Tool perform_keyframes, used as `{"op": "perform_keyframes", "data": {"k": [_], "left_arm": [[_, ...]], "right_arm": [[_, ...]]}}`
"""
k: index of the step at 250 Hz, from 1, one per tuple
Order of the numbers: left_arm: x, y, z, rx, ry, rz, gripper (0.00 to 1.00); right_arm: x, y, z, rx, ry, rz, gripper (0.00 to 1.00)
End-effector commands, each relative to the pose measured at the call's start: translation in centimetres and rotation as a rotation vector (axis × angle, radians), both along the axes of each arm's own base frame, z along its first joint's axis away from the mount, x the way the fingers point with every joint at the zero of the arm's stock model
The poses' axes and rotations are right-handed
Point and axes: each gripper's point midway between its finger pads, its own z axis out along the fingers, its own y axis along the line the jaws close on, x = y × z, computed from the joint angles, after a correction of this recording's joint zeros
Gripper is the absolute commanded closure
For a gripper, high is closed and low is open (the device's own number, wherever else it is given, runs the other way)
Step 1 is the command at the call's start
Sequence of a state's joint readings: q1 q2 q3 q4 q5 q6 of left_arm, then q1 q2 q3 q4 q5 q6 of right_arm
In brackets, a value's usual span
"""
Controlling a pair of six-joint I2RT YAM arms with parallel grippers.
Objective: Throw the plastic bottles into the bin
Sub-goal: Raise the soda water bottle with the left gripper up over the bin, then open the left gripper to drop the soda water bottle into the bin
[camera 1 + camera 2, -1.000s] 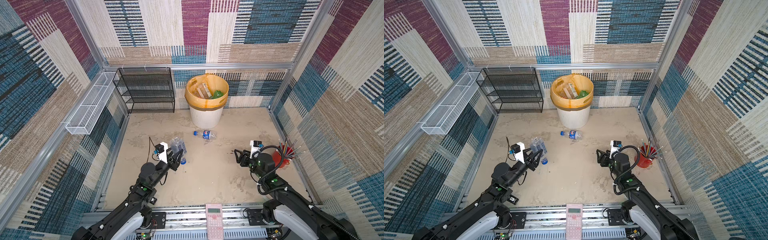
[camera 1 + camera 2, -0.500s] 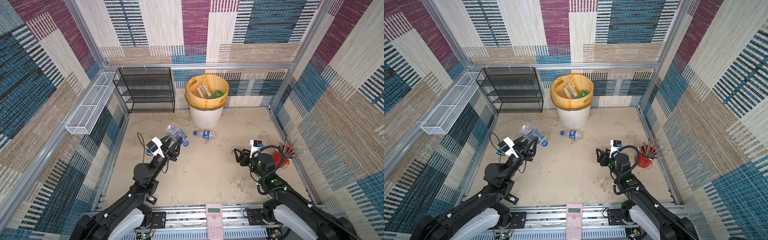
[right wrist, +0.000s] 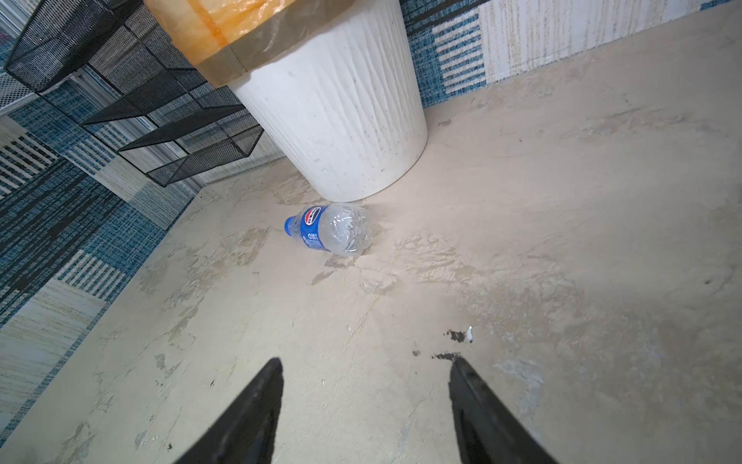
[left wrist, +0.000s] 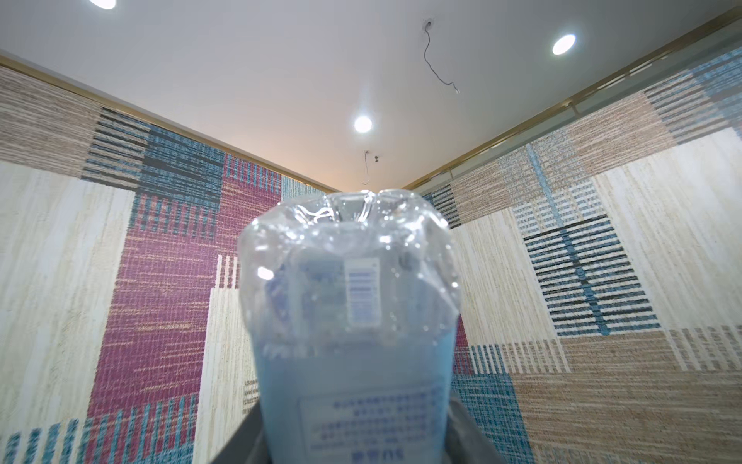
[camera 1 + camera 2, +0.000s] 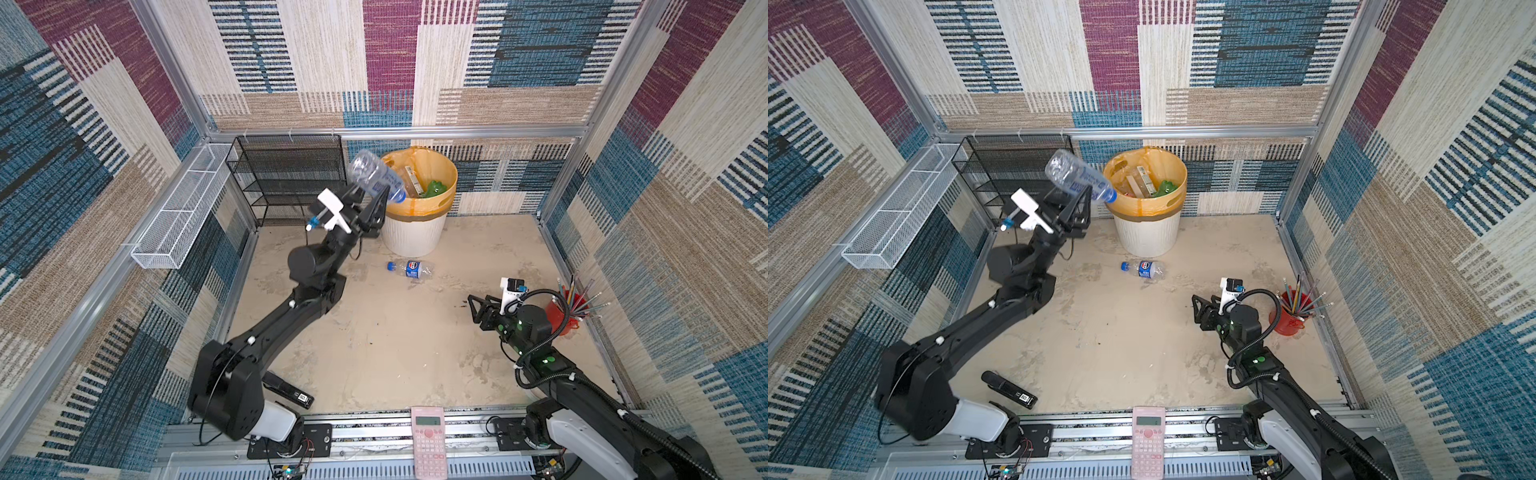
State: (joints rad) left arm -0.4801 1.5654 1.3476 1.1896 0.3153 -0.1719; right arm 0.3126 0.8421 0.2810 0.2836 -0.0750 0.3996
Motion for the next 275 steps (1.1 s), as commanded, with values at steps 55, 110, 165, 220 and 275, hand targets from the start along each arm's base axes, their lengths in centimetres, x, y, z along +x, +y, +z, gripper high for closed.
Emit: {"op": "perform_keyframes", "data": {"k": [55, 110, 165, 220, 275], "left_arm": [[12.4, -4.7, 4.4, 0.248, 0.469, 0.075, 0.11], [6.4, -2.1, 10.3, 0.16, 0.256, 0.074, 0.11], [-1.8, 1.9, 10.9, 0.109, 0.137, 0.076, 0.15], [-3.3, 4.9, 1.1, 0.129, 0.327, 0.164, 0.16], [-2.5, 6.4, -13.7, 0.18, 0.663, 0.208, 0.18]], "right_arm": [[0.0, -0.1, 1.8, -0.014, -0.019, 0.005, 0.32], [0.0, 0.2, 2.1, -0.017, -0.02, 0.02, 0.32], [0.3, 0.6, 1.6, -0.004, 0.002, 0.029, 0.32], [0.9, 1.3, 0.5, -0.005, 0.07, 0.055, 0.33], [1.7, 3.0, -0.7, -0.007, 0.142, 0.105, 0.33]]}}
